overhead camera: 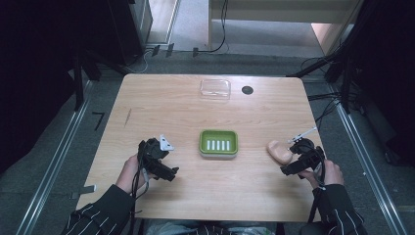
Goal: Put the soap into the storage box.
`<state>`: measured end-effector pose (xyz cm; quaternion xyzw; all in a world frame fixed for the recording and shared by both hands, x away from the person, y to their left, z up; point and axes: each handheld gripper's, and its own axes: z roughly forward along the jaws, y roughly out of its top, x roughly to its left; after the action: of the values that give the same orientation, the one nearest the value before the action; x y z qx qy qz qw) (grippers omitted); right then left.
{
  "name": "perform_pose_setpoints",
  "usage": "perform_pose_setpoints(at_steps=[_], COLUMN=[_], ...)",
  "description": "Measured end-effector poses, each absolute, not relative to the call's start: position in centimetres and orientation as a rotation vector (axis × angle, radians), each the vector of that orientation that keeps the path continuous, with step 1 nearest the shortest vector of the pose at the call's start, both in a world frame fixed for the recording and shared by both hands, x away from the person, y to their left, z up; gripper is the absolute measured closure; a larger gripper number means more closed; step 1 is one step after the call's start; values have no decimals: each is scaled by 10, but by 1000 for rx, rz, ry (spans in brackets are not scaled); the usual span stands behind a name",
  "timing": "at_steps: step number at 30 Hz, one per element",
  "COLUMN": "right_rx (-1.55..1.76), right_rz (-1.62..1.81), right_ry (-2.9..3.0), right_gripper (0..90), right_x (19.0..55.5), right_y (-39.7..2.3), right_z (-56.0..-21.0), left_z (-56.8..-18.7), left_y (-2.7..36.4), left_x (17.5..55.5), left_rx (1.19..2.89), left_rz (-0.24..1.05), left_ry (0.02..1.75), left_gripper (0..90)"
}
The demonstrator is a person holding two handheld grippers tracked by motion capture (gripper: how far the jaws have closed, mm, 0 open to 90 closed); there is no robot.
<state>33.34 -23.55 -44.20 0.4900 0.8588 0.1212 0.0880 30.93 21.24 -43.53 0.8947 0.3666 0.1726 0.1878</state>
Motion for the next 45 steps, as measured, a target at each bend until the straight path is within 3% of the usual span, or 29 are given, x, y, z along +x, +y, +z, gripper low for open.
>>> perform_pose_setpoints(at_steps=[45], right_rx=[1433], right_rz=[380], right_ry=[2552], right_gripper=[63], right_x=[364], right_y=[-221], right_z=[-437], left_z=[-436], left_y=[213], left_x=[310], left_rx=[2518], left_rz=[484], left_ry=[1033], left_gripper=[1])
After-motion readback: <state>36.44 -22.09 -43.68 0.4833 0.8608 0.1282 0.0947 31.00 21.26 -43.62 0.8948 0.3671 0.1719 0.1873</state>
